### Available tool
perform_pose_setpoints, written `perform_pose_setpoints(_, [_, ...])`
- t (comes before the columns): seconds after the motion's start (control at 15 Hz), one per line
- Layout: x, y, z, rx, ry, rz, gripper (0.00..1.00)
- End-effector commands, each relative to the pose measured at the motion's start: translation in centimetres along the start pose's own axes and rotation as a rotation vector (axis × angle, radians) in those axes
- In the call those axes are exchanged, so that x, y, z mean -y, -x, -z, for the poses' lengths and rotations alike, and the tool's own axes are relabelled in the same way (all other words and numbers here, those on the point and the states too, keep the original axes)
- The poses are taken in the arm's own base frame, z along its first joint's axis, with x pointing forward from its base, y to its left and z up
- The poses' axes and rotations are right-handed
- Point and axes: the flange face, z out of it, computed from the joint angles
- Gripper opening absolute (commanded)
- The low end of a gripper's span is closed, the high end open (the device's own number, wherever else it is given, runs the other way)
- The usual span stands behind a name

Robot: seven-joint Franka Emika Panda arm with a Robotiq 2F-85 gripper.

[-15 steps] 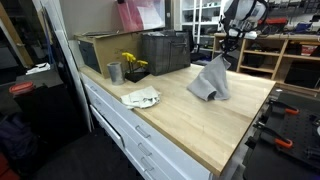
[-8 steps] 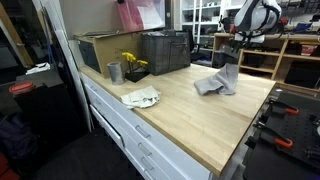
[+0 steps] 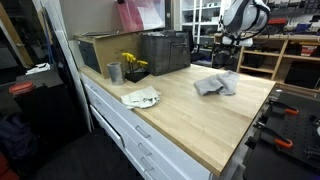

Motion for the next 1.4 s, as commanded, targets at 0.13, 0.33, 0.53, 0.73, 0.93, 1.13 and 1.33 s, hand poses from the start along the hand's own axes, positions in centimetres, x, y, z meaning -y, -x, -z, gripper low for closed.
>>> perform_pose_setpoints(0.13, [8.2,5.8,-1.0,0.222,-0.101,0.203,1.00])
perform_pose_setpoints(0.33, [10.5,8.6,-4.0,0.300,-0.058,0.273,1.00])
perform_pose_setpoints(0.53, [11.5,10.2,-7.8,0.355,-0.008,0.364,1.00])
perform_pose_setpoints(0.73, [12.2,11.0,-11.0,0.366,0.059,0.493,1.00])
perform_pose_setpoints(0.93, [12.5,10.7,-13.2,0.344,0.128,0.611,0.75])
perform_pose_setpoints(1.13, [12.3,10.0,-14.2,0.329,0.159,0.679,0.58])
perform_pose_setpoints(1.33, [12.3,9.9,-14.3,0.343,0.154,0.691,0.35])
